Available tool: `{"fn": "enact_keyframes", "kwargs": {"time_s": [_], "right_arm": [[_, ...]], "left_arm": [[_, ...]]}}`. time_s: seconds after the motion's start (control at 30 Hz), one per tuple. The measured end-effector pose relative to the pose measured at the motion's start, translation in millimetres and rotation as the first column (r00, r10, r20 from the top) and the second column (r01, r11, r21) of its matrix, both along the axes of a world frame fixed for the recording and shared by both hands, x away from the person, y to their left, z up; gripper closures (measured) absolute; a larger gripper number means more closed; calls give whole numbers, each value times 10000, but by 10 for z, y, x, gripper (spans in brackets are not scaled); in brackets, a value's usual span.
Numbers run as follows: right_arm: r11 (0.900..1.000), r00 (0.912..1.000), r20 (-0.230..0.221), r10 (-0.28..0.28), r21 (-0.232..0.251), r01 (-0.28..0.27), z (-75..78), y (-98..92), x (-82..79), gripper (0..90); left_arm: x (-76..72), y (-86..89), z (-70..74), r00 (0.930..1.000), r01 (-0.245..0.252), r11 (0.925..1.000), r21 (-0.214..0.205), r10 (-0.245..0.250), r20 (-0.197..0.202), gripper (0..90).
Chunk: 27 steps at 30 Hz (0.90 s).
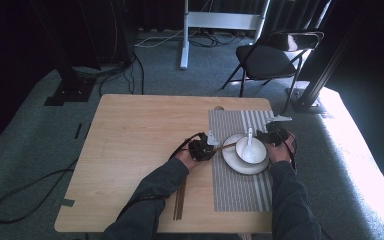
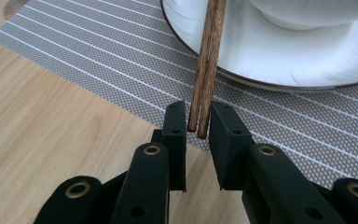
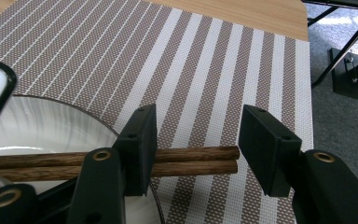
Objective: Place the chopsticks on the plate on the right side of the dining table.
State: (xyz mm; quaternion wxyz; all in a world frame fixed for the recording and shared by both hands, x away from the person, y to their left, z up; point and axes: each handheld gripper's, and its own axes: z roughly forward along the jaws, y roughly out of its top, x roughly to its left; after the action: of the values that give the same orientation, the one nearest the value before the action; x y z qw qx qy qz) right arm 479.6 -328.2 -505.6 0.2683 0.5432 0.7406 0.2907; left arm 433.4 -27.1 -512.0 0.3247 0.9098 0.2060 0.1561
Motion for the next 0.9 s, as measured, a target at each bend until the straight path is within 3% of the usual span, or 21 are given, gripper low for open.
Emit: {"fn": "enact_keyframes", "kwargs": {"time_s": [0.3,0.9], "right_arm": [[9998,10000,-65,-6,-197,5,15,-10,-20,473],[9996,9994,-234,-237,-171,233,5,-144,-87,479]], "left_arm": [[107,-57,11,9992,-383,9992,92,383,-98,765],[198,-202,1,9989,-471,9983,349,473,-47,733]]}}
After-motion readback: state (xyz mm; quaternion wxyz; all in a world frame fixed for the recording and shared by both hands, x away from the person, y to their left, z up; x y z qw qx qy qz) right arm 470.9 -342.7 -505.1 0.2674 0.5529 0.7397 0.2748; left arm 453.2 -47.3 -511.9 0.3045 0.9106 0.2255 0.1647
